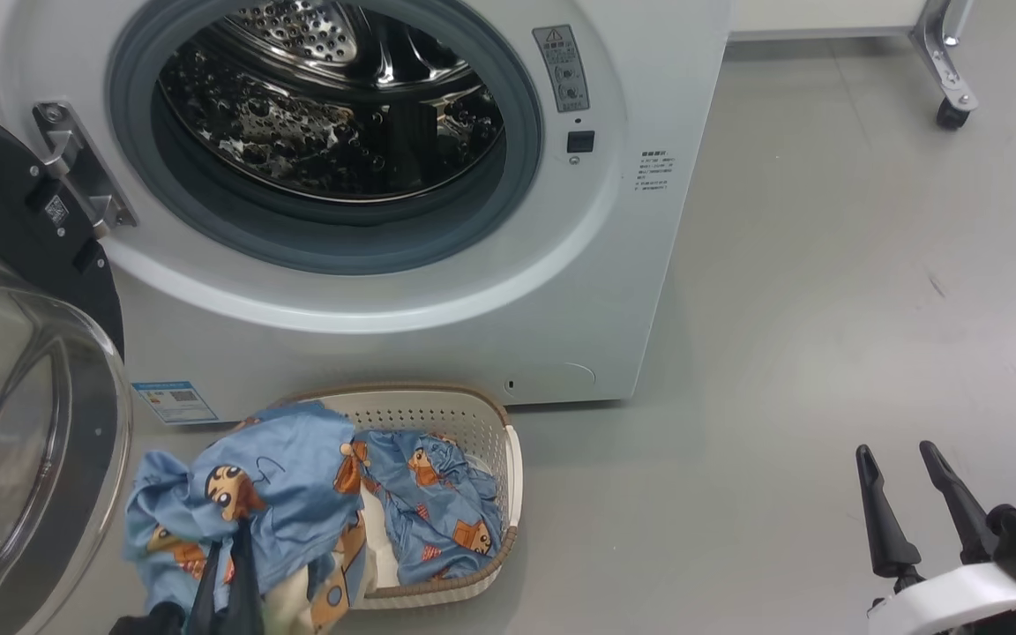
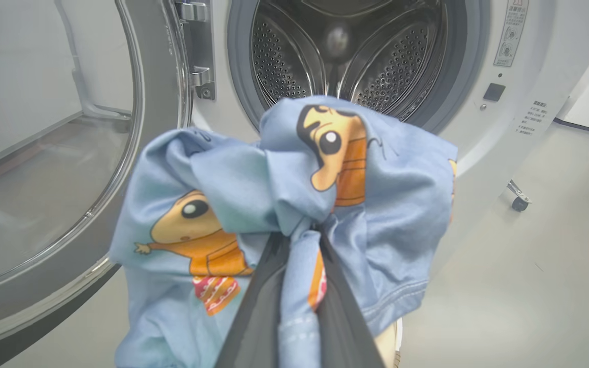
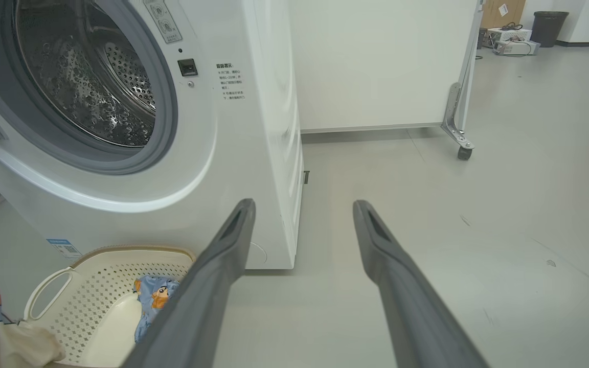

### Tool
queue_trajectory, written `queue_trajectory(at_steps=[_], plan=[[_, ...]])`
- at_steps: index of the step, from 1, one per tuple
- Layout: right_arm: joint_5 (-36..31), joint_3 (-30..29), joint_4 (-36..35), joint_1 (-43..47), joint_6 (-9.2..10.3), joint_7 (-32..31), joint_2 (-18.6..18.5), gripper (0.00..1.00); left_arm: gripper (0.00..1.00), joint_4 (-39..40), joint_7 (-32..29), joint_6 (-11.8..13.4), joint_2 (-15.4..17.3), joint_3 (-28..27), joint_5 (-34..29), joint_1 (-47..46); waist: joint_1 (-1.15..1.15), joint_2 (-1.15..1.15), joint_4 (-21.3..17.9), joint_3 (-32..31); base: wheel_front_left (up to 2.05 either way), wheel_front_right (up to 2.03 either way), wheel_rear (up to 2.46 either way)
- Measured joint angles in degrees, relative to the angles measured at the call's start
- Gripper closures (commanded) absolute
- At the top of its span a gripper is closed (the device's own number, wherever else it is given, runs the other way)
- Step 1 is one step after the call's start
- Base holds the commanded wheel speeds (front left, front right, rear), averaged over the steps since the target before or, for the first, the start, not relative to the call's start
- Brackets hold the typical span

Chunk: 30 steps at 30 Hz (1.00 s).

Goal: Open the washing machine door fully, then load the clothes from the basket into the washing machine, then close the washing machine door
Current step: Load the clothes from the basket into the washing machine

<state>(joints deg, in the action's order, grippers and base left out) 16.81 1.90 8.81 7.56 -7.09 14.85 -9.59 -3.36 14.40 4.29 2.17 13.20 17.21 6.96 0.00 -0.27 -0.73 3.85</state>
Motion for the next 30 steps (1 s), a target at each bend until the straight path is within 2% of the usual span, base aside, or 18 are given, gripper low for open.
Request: queue_trajectory(at_steps=[10,21,30], plan=[[0.12,1.10,-2.13,-4.89,0.00,0.00,1.04,0.00,1.00,1.37,0.00,-0.02,0.01,1.16,-2.32,-7.37,0.00,0.00,-0.87,5.69,0.00,0.00,0.00],[0.16,2.08,-2.81,-9.93,0.00,0.00,2.25,0.00,1.00,1.57,-0.01,0.00,0.08,-0.40,-2.88,-17.04,0.01,0.00,-2.89,12.52,0.00,0.00,0.00],[0.40,3.90,-2.86,-14.19,0.00,0.00,3.25,0.00,1.00,0.86,-1.35,0.42,2.07,-2.54,-3.93,-26.24,0.01,0.00,-5.58,17.58,0.00,0.00,0.00]])
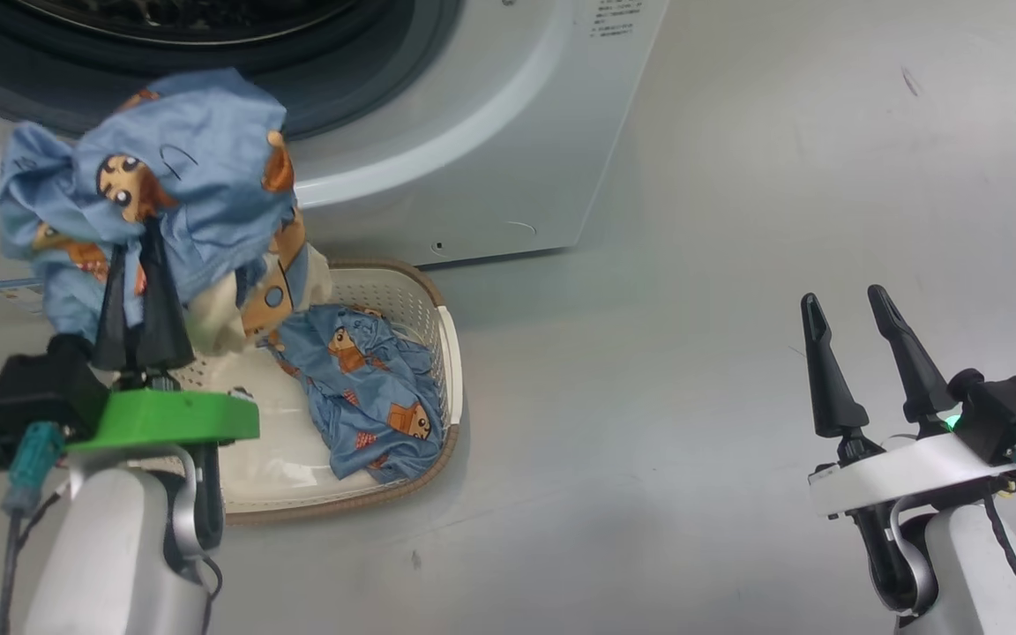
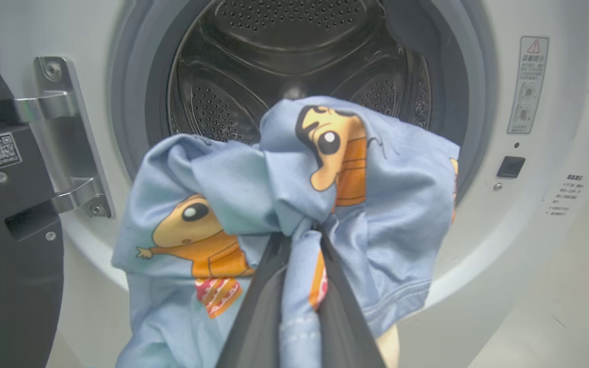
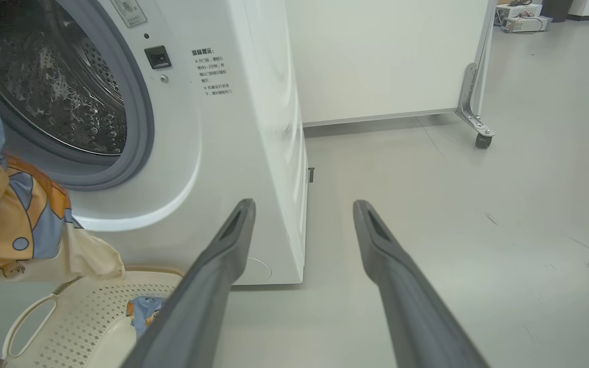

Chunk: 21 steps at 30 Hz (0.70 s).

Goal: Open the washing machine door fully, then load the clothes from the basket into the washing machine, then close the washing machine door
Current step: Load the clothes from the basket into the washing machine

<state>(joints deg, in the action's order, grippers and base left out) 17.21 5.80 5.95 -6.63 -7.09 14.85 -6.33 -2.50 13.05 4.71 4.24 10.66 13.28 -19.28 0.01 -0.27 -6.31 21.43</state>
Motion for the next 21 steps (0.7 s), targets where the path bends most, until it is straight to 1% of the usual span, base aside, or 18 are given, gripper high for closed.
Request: queue_trajectory(at_steps=[7,9,12,21], plan=[[0.53,1.10,0.46,-2.03,0.00,0.00,0.80,0.00,1.00,-1.99,-1.53,0.01,1.92,-2.11,-1.35,-8.14,0.00,0.00,-2.96,3.24,0.00,0.00,0.00],[0.54,1.68,0.73,-2.88,0.00,0.00,0.90,0.00,1.00,-3.49,-2.25,0.02,3.58,-2.90,-2.60,-11.57,0.00,0.00,-4.34,4.45,0.00,0.00,0.00],[0.55,2.16,0.86,-3.33,0.00,0.00,1.07,0.00,1.00,-4.99,-3.02,0.04,4.82,-3.36,-3.10,-14.67,0.00,0.00,-5.66,5.61,0.00,0.00,0.00],[0.98,3.67,1.31,-4.67,0.00,0.00,1.35,0.00,1.00,-10.25,-4.55,0.08,6.45,-5.03,-3.16,-22.35,0.00,0.00,-8.47,9.52,0.00,0.00,0.00]])
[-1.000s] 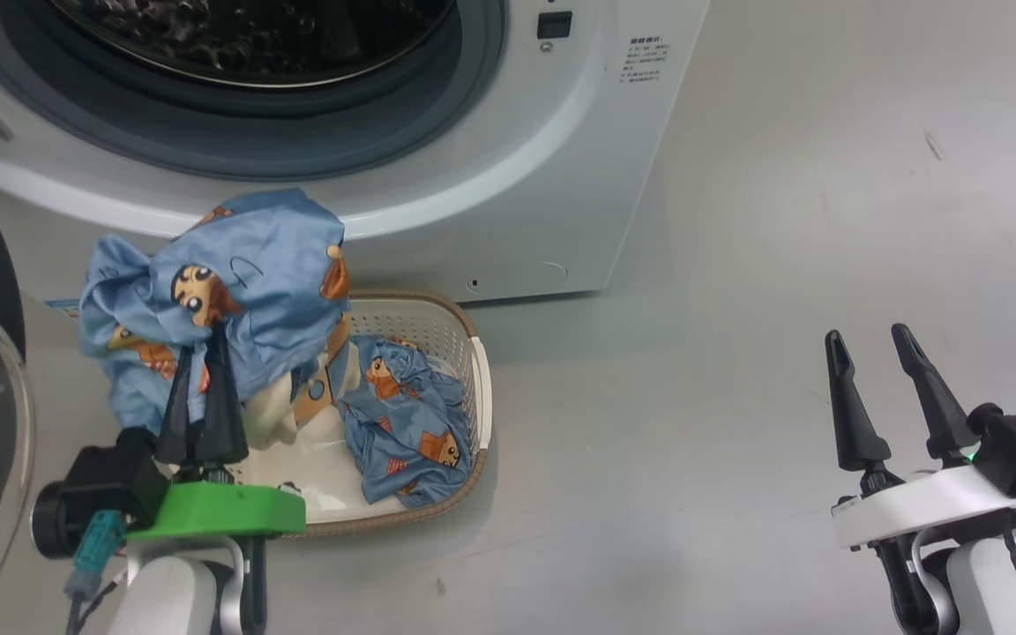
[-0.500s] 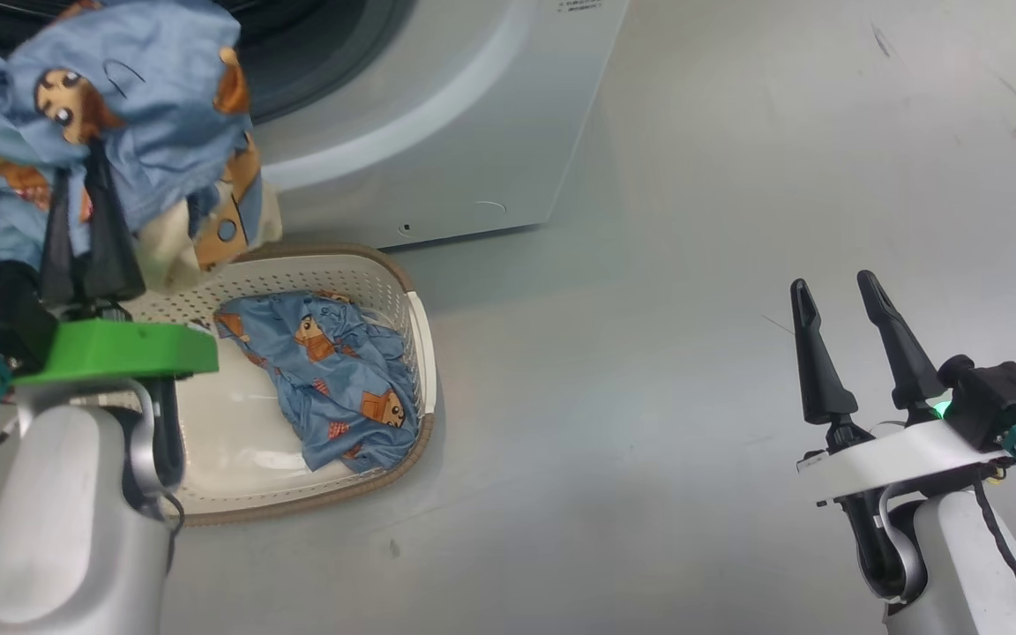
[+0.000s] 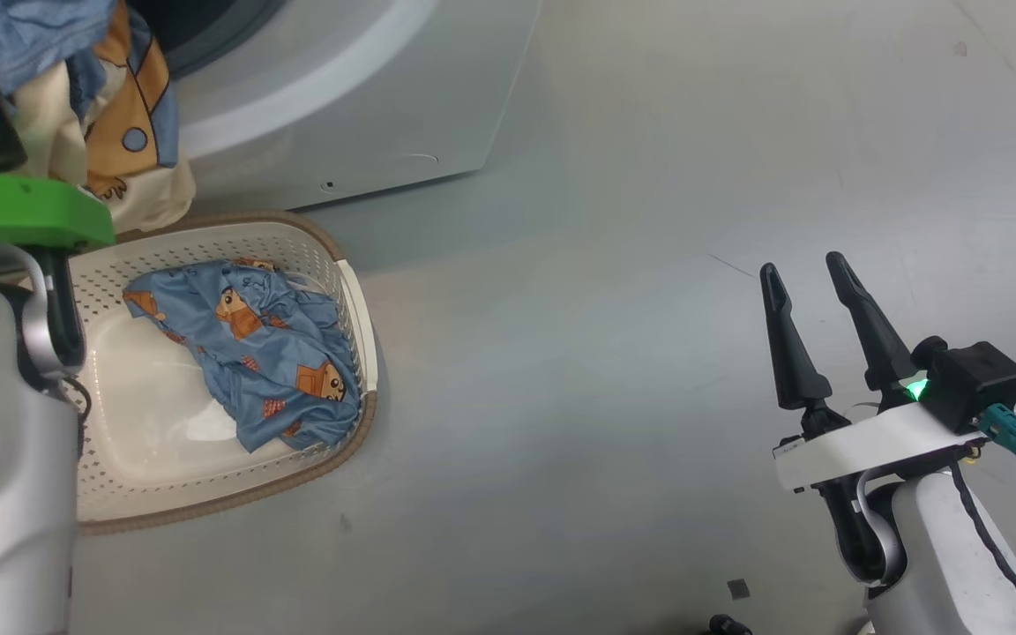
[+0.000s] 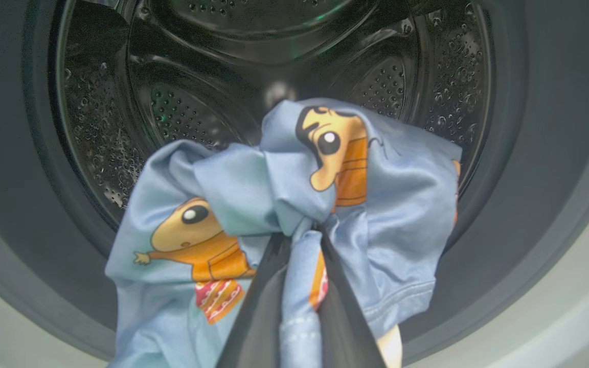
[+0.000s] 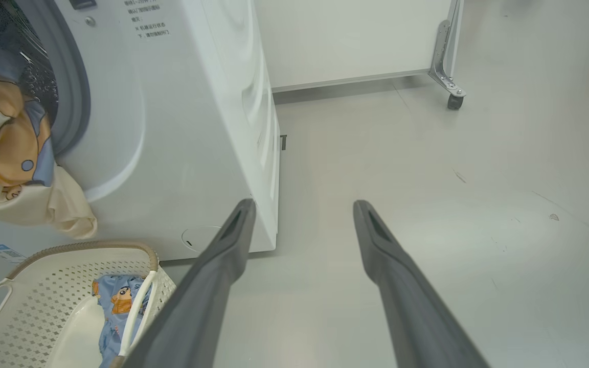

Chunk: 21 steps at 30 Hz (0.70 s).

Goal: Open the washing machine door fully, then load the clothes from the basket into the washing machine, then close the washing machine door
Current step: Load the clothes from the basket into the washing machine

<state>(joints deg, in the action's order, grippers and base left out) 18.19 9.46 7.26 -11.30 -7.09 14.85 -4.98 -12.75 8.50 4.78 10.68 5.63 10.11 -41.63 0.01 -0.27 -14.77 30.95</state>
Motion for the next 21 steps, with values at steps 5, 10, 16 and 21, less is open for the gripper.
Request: queue_trajectory(at_steps=[5,10,16,21], plan=[[0.07,0.92,-0.05,-1.79,0.00,0.00,-0.01,0.00,1.00,-2.70,-0.65,0.00,0.79,-0.36,-0.13,-4.91,0.00,0.00,-0.79,2.56,0.00,0.00,0.00],[0.07,2.97,-0.14,-3.87,0.00,0.00,0.01,0.00,1.00,-5.33,-1.11,-0.03,2.47,-0.68,-0.92,-9.44,0.00,0.00,-1.47,5.23,0.00,0.00,0.00],[0.18,5.16,-0.11,-4.94,0.00,0.00,0.03,0.00,1.00,-7.69,-2.02,-0.09,3.37,-0.92,-1.75,-15.16,0.00,0.00,-2.39,8.34,0.00,0.00,0.00],[0.58,6.79,-0.08,-6.68,0.00,0.00,0.30,0.00,1.00,-9.78,-2.01,-0.13,5.22,-1.60,-2.61,-19.36,0.00,0.00,-3.48,10.73,0.00,0.00,0.00]])
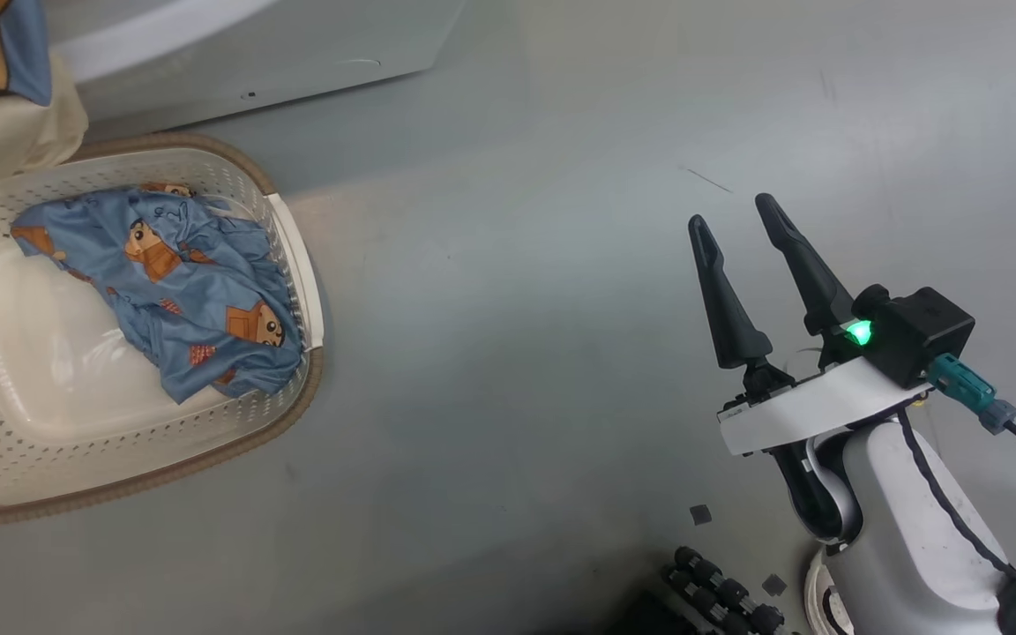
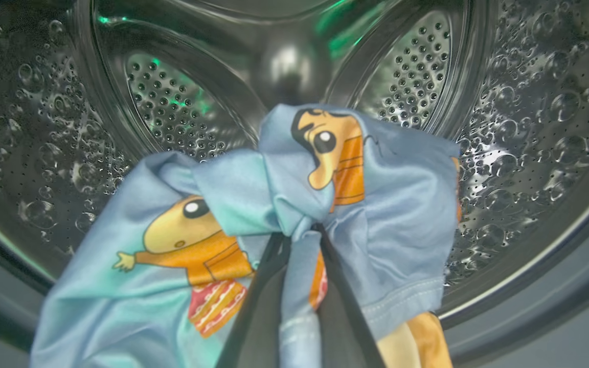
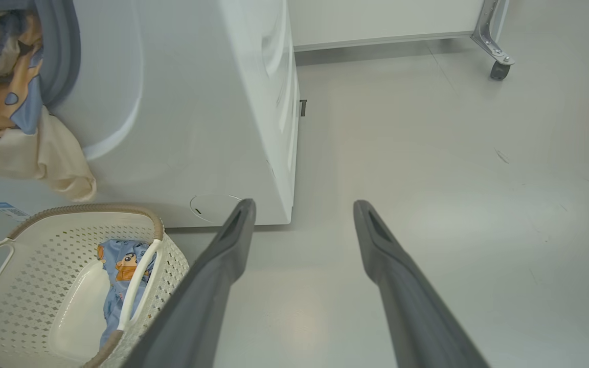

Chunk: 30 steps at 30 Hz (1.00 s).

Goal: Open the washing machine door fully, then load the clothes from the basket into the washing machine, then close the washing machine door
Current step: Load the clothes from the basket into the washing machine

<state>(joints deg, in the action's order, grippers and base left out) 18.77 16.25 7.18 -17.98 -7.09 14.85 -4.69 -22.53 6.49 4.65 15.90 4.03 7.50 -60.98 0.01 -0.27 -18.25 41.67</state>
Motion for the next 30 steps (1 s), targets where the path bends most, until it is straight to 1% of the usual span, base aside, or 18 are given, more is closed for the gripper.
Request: queue_trajectory(at_steps=[6,11,15,20,25,30], plan=[[0.01,1.52,0.36,-0.22,0.00,0.00,0.12,0.00,1.00,-2.46,0.00,-0.78,1.33,0.16,-1.07,-4.48,0.00,0.00,-1.66,2.45,0.00,0.00,0.00],[0.58,2.85,0.70,-1.35,0.00,0.00,0.56,0.00,1.00,-3.96,0.18,-1.31,3.57,1.26,-3.20,-8.84,0.00,0.00,-3.32,3.92,0.00,0.00,0.00],[1.00,3.43,0.80,-1.36,0.00,0.00,0.63,0.00,1.00,-4.69,0.58,-1.56,4.05,1.78,-4.02,-11.25,0.00,0.00,-4.21,4.63,0.00,0.00,0.00],[1.51,4.25,0.79,-1.37,0.00,0.00,0.88,0.00,1.00,-5.66,1.75,-2.46,4.65,1.76,-4.14,-15.71,-0.01,0.00,-5.51,5.75,0.00,0.00,0.00],[1.60,4.47,0.79,-1.44,0.00,0.00,0.91,0.00,1.00,-6.53,4.35,-2.48,6.46,1.66,-5.03,-19.51,0.00,0.00,-6.67,6.83,0.00,0.00,0.00],[1.90,4.25,0.86,-1.47,0.00,0.00,0.92,0.00,1.00,-8.89,5.80,-1.93,6.73,1.14,-5.63,-21.06,-0.01,0.00,-7.49,7.47,0.00,0.00,0.00]])
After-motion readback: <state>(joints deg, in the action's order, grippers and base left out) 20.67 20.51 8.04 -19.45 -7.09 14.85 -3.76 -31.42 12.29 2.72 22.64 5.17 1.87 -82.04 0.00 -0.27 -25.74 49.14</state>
